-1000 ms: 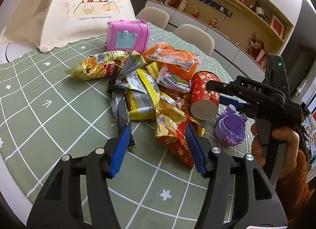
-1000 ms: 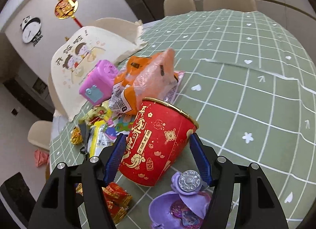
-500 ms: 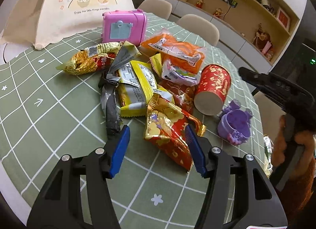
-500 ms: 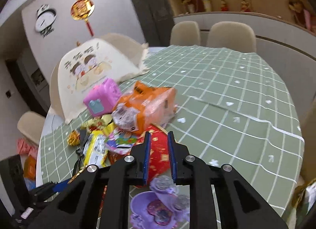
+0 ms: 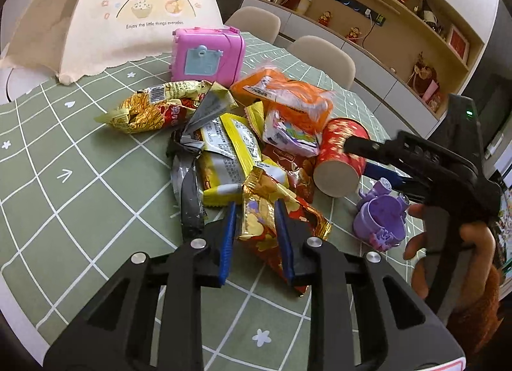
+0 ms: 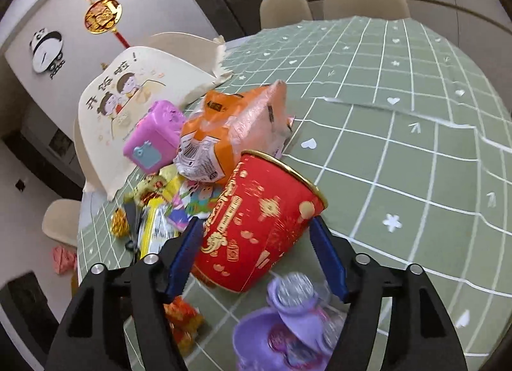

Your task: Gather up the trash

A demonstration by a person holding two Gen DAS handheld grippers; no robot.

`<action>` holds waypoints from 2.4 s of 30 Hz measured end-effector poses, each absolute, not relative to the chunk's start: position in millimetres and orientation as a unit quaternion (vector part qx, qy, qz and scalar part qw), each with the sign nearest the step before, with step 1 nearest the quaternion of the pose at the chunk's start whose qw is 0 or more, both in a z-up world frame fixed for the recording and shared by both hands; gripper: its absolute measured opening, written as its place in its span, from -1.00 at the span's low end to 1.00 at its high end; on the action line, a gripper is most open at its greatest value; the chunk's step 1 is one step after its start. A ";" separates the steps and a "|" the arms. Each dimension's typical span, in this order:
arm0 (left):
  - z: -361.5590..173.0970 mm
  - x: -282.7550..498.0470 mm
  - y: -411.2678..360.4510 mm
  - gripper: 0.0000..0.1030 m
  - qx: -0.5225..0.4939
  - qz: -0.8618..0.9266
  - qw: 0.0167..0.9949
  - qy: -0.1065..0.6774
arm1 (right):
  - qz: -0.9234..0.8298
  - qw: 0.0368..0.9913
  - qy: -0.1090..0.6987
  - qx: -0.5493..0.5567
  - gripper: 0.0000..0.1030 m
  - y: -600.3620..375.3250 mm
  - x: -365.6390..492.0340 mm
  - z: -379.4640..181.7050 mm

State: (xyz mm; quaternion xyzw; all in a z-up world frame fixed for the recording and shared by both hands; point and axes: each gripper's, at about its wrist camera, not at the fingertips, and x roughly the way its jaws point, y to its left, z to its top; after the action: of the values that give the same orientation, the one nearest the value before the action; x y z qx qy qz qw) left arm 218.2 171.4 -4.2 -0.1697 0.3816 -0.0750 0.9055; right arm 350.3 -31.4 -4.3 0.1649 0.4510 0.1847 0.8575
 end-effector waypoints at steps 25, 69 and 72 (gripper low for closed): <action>16.4 213.8 174.2 -0.79 -0.150 -0.069 0.925 0.342 | 0.201 0.903 0.374 0.064 -0.51 -43.5 338.3 41.1; -3.8 220.5 160.7 0.01 -0.137 -0.061 0.908 0.391 | 0.199 0.917 0.342 0.044 0.04 -83.7 350.1 31.4; -2.4 212.0 164.9 0.01 -0.150 -0.045 0.906 0.394 | 0.195 0.923 0.331 0.031 0.04 -92.5 332.5 33.5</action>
State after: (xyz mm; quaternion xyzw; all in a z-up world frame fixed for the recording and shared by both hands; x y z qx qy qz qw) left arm 212.0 164.9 -2.4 -0.1496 0.3942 -0.0446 0.9057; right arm 332.5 -92.5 33.5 0.0310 0.3312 0.1946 0.9228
